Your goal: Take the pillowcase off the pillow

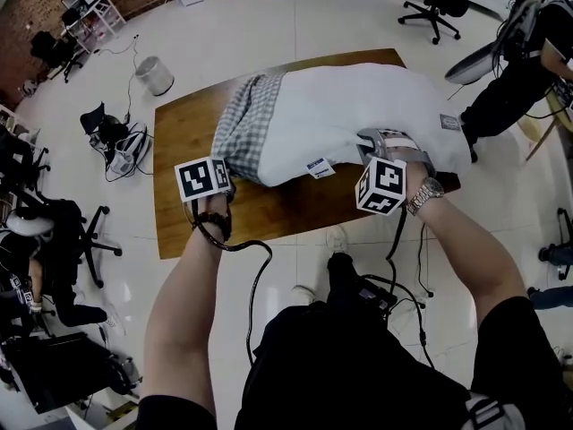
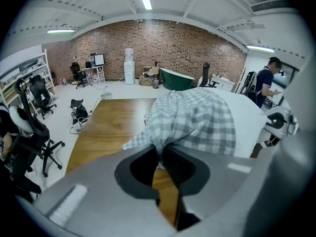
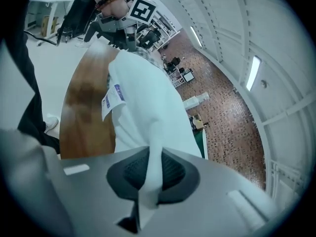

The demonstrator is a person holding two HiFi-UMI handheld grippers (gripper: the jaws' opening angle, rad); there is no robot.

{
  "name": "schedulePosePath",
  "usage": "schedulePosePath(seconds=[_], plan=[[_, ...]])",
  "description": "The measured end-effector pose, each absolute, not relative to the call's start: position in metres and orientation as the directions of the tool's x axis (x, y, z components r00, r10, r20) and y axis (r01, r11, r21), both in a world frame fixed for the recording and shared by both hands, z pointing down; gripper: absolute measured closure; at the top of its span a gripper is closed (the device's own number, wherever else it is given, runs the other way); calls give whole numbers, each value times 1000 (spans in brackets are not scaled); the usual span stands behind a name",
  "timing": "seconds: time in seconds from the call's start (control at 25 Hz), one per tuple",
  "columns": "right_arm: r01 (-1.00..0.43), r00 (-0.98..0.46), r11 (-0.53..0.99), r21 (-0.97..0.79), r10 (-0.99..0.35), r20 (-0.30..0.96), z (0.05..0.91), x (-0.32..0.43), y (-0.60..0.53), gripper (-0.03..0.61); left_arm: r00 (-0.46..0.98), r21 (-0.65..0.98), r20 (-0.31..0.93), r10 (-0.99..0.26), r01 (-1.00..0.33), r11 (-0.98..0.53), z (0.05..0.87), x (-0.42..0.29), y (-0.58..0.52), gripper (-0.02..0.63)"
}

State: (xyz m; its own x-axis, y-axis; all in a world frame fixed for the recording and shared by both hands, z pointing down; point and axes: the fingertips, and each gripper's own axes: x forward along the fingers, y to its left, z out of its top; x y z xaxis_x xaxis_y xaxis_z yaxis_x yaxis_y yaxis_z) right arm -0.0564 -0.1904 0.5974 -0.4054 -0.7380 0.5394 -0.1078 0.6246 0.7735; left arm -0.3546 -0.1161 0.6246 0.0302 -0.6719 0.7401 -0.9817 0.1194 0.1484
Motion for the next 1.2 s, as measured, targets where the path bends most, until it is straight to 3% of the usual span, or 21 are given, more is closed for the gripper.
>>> schedulePosePath(seconds=[0.24, 0.36, 0.44, 0.56, 0.76, 1.2], plan=[[-109, -369, 651, 751, -728, 578, 605, -40, -173, 537, -15, 124, 744, -668, -979, 160, 626, -384, -91, 577], [-89, -369, 681, 727, -701, 611, 604, -38, -157, 459, -23, 119, 747, -665, -979, 167, 625, -390, -79, 564], [-70, -377, 713, 698, -667, 643, 601, -39, -143, 381, -43, 95, 743, -668, -981, 169, 623, -393, -72, 506], [-63, -387, 763, 643, -612, 689, 590, -40, -122, 324, -86, 54, 728, -680, -982, 182, 613, -400, -66, 440], [-65, -427, 820, 569, -538, 727, 554, -51, -91, 324, -92, 51, 704, -704, -982, 179, 591, -406, -67, 430], [-111, -503, 843, 526, -504, 702, 507, -102, -114, 324, 42, 97, 705, -708, -995, 38, 582, -379, -105, 402]])
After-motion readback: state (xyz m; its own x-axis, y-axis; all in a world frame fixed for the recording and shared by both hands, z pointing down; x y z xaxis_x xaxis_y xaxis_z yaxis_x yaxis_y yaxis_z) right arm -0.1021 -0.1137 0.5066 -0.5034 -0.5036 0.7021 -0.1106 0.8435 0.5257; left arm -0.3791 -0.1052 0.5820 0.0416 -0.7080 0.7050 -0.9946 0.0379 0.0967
